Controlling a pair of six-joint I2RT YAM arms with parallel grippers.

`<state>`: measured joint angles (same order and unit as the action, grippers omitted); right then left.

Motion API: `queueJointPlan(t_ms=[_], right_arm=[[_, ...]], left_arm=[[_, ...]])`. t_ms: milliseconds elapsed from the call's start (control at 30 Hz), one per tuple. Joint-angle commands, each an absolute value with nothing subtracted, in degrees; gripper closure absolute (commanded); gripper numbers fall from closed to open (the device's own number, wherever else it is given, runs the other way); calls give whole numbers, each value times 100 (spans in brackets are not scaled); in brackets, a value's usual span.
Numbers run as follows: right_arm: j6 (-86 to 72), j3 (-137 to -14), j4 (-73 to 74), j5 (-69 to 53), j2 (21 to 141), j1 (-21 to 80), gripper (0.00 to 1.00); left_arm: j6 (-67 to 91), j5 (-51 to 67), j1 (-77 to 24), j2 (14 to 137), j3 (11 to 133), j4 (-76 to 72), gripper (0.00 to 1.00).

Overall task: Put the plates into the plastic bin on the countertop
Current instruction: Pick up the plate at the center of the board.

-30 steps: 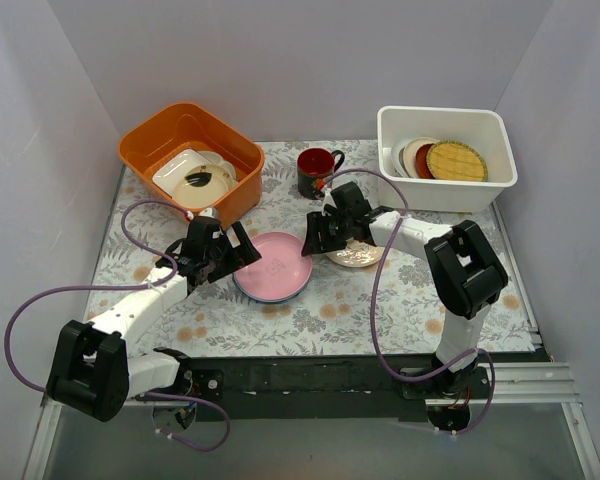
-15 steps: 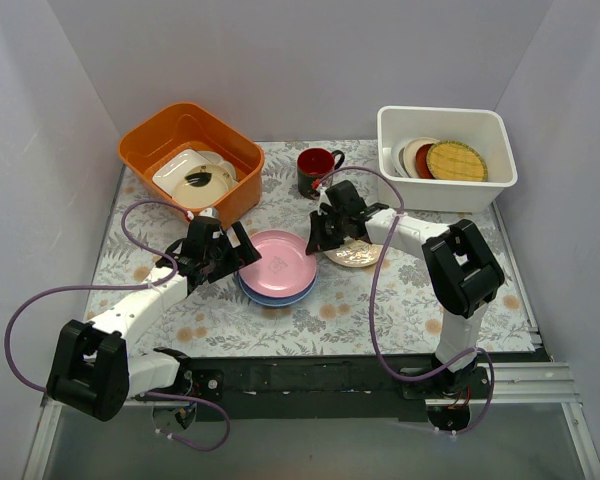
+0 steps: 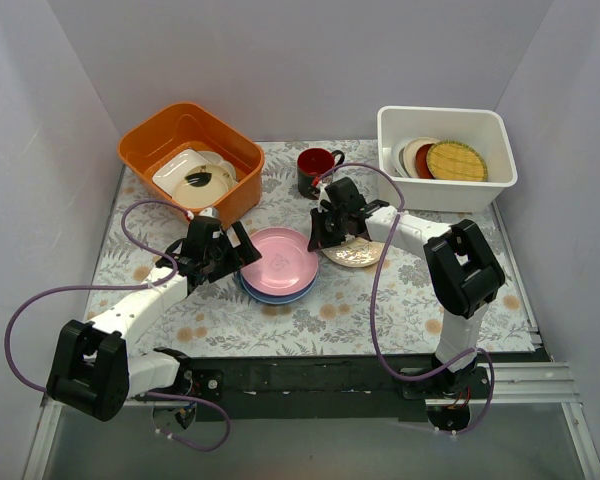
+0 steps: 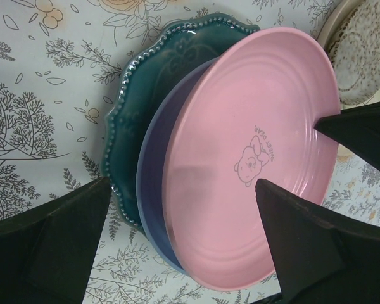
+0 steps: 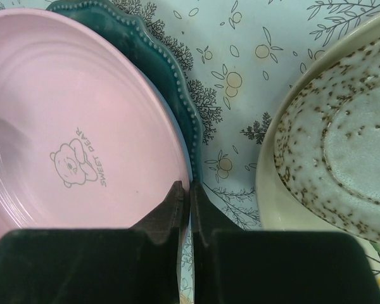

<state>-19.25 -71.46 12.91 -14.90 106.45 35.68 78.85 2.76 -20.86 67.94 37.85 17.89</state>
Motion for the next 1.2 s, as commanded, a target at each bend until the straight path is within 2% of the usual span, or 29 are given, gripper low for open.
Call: queueJointPlan(t_ms=[0,267,600,733,767,867,967,1000,1167], right_arm=[[-1854,-7409,1248,-1520,10354,3559,98],[-1855,-7330,1160,-1626,10389,3551,99],[-1890,-7312,1099,-1705,10415,3551,99],[-1934,-7304,1028,-1802,10433,3551,99],[-1951,-7286,1011,-1819,10424,3551,99],[-1960,-7251,993,-1837,10415,3551,99],[-1977,-7216,949,-1846,10389,3551,98],[-1978,-7207,949,-1846,10389,3551,98],[-1995,-7172,914,-1872,10389,3551,97]], left_arm=[[7875,430,-2109,6583,3683,1556,2],[7963,1133,-2109,6135,3217,599,5],[8534,2004,-2109,6539,2620,-702,10],[8666,1986,-2109,6548,2417,-905,16],[8666,1986,-2109,6548,2408,-923,24],[8649,1942,-2109,6495,2391,-905,39],[8622,1846,-2109,6416,2417,-818,78],[8622,1750,-2109,6399,2408,-748,99],[8587,1626,-2109,6346,2435,-580,100]])
